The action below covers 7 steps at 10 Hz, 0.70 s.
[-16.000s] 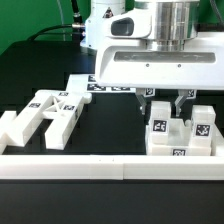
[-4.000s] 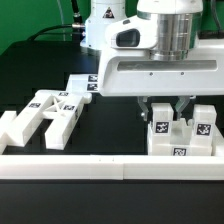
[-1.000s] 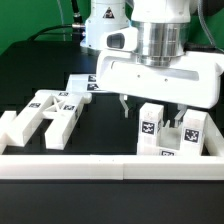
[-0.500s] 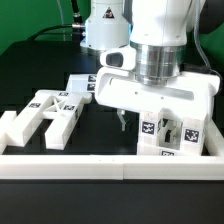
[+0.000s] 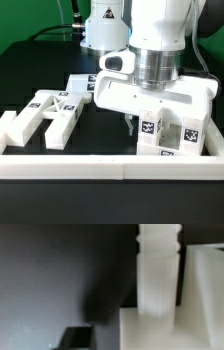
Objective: Assemble chair
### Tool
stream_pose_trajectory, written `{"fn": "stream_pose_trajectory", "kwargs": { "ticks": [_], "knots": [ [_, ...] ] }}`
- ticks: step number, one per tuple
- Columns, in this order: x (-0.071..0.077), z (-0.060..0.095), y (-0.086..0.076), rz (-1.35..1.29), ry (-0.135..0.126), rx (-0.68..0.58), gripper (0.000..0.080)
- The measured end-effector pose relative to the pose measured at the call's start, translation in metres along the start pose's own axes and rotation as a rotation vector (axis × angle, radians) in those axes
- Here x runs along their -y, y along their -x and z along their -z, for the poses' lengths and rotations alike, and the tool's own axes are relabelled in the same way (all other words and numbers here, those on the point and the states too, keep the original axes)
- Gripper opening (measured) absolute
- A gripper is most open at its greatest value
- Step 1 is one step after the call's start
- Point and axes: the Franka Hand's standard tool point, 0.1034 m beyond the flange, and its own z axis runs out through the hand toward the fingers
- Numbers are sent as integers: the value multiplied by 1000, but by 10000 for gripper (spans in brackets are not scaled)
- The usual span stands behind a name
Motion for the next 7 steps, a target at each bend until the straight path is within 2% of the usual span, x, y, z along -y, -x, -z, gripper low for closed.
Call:
{"fn": "stream_pose_trajectory", "kwargs": {
  "ticks": [1, 2, 3, 7],
  "knots": [
    [0, 0, 0, 0, 0, 0, 225],
    [0, 0, 0, 0, 0, 0, 63],
    [-1, 1, 0, 2, 0, 0, 37],
    [0, 15, -3, 36, -9, 0, 35]
  ]
}}
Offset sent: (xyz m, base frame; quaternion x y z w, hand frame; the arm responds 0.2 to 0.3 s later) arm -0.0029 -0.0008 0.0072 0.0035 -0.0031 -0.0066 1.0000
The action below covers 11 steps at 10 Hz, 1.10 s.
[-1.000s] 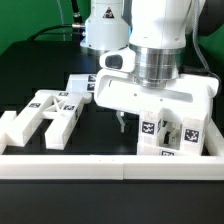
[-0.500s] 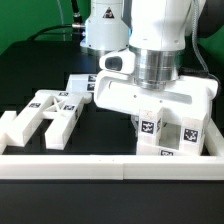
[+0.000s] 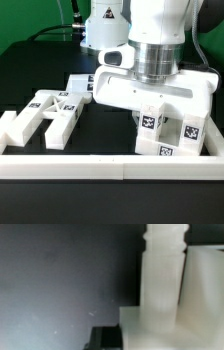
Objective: Assemble chair
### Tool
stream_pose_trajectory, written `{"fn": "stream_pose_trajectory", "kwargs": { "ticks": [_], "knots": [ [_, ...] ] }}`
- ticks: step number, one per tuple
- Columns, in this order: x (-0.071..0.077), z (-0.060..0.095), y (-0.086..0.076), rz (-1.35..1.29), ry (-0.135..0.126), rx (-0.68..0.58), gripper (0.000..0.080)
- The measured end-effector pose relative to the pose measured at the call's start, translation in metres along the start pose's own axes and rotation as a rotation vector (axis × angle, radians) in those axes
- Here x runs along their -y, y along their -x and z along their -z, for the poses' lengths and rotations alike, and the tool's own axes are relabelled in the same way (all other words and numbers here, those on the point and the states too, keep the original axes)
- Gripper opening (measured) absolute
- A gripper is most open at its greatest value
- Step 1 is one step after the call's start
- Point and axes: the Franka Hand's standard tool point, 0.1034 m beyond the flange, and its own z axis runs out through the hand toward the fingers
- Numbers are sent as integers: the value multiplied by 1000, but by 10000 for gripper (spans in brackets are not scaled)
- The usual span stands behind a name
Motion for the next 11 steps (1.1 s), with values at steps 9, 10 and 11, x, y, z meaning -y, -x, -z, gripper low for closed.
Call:
{"fn": "stream_pose_trajectory", "kwargs": {
  "ticks": [9, 10, 11],
  "knots": [
    [-13, 43, 0, 109, 26, 230, 35],
    [-13, 44, -2, 161, 31, 292, 35],
    [-14, 48, 3, 181, 48, 390, 35]
  ]
}}
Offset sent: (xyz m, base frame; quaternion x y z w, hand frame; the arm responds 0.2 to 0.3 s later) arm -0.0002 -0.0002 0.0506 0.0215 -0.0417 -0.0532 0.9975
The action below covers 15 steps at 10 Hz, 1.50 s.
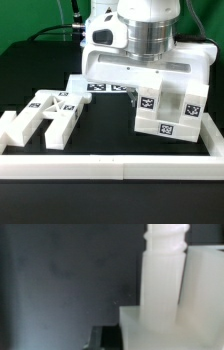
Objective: Assemble chair
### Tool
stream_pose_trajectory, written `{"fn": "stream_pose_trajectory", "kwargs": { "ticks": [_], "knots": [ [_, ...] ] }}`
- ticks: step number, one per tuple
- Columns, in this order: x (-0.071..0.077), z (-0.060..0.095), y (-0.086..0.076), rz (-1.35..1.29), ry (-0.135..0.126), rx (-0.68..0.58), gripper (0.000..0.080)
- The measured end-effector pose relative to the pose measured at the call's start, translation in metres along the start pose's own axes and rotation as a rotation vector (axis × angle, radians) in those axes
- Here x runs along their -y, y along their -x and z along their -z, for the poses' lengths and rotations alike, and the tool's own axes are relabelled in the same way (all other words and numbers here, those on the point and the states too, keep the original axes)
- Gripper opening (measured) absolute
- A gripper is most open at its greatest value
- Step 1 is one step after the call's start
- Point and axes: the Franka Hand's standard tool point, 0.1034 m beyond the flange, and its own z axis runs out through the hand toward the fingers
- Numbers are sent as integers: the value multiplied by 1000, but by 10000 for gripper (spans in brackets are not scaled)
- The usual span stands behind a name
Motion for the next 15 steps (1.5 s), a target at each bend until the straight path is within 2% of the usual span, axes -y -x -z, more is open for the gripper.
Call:
{"fn": "stream_pose_trajectory", "kwargs": {
  "ticks": [3, 7, 8, 9, 10, 12, 15],
  "knots": [
    [-12, 11, 1, 73, 11, 225, 35],
    [-28, -2, 11, 54, 61, 531, 35],
    [-29, -3, 19, 107, 58, 602, 35],
    [-30, -1, 39, 152, 43, 684, 35],
    [-32, -2, 52, 147, 40, 717, 35],
    [-34, -9, 46, 143, 44, 714, 35],
    [-36, -10, 47, 140, 41, 712, 35]
  ]
}}
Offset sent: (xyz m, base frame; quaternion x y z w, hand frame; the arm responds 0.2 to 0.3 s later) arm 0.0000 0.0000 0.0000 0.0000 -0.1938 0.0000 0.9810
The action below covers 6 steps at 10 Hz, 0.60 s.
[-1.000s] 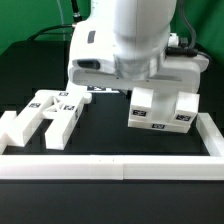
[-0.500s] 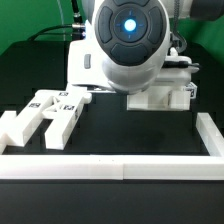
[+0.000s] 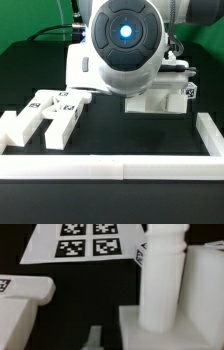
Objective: Assemble chair
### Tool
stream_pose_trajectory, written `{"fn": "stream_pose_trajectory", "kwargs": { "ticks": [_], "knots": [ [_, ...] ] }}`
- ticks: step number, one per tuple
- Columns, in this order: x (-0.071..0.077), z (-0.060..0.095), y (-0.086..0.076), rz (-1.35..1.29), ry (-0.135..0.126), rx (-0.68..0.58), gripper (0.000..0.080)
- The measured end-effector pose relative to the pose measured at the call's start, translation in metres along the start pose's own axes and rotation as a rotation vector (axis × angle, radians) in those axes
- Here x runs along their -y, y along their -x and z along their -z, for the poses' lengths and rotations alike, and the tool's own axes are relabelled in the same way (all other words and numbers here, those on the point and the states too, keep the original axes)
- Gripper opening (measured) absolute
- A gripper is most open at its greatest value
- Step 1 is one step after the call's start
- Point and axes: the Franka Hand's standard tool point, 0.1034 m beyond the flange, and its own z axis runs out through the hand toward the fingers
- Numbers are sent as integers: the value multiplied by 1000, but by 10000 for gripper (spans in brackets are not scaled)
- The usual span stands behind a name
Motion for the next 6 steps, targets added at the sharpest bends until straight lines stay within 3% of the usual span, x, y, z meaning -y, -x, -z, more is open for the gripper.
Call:
{"fn": "stream_pose_trajectory", "kwargs": {
  "ticks": [3, 5, 6],
  "knots": [
    [-2, 3, 1, 7, -5, -7, 35],
    [-5, 3, -11, 5, -2, -16, 35],
    [-4, 5, -9, 6, -2, -32, 35]
  ]
}}
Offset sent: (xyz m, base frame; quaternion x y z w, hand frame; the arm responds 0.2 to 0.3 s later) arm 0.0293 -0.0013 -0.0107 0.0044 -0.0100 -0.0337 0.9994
